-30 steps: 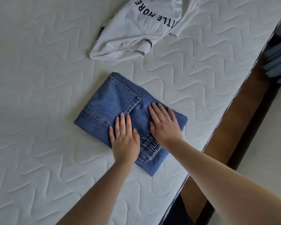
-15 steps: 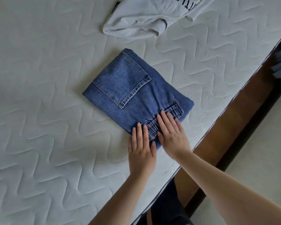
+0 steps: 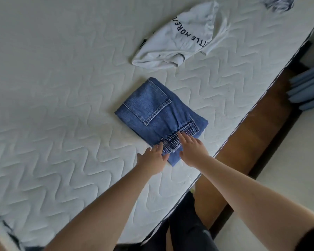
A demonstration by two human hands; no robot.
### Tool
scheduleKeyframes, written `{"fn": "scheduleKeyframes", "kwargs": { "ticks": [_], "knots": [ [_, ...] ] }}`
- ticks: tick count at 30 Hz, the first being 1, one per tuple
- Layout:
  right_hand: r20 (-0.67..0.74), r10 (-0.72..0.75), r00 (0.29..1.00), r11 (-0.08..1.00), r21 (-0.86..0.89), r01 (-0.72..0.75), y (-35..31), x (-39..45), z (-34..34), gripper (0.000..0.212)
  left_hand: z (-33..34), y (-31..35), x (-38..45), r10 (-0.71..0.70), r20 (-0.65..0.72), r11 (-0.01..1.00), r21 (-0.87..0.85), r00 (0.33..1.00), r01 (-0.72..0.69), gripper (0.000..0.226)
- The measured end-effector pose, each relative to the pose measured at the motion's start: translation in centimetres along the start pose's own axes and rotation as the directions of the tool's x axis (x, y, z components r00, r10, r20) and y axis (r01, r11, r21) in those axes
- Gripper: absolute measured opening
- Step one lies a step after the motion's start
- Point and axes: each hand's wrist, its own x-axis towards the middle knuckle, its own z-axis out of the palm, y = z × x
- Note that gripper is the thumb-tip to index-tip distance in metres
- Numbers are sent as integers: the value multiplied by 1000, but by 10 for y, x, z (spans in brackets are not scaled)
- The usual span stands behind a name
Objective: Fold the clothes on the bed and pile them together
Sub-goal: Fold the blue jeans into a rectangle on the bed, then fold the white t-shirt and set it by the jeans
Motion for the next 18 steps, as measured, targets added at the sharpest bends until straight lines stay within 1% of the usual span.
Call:
{"fn": "scheduleKeyframes", "kwargs": {
  "ticks": [1, 2, 4, 6, 7, 10, 12, 14, 16, 18],
  "knots": [
    [-21, 22, 1000, 1000, 8, -22, -6, -13, -12, 71, -14, -1, -16, -40, 0, 999, 18, 999, 40, 63],
    [-39, 46, 998, 999, 15, -45, -10, -27, -23, 68, -26, -1, -34, -47, -34, 997, 55, 998, 49, 62],
    [-46, 76, 996, 997, 20, -75, -18, -59, -48, 59, -44, -5, -72, 32, -207, 989, 147, 978, -1, 58],
    [-93, 54, 994, 998, 29, -51, -35, -97, -75, 52, -62, -13, -109, 139, -377, 969, 244, 916, -46, 53],
    [-133, 13, 991, 1000, 26, -10, -44, -117, -87, 47, -69, -16, -128, 166, -432, 962, 268, 887, -49, 53],
    [-268, -109, 957, 992, 27, 120, -75, -182, -122, 35, -84, -23, -188, 219, -530, 958, 276, 819, -78, 52],
    [-367, -141, 920, 987, 17, 158, -88, -219, -143, 32, -94, -26, -230, 244, -595, 963, 243, 766, -117, 48],
    [-451, -142, 881, 988, -7, 155, -97, -248, -166, 30, -103, -29, -269, 251, -649, 966, 215, 718, -143, 44],
    [-499, -132, 856, 991, -42, 129, -105, -271, -184, 29, -110, -31, -303, 252, -684, 967, 201, 685, -155, 41],
    [-538, -131, 833, 991, -81, 104, -111, -290, -196, 28, -116, -31, -330, 271, -727, 962, 224, 631, -155, 39]
  ]
}}
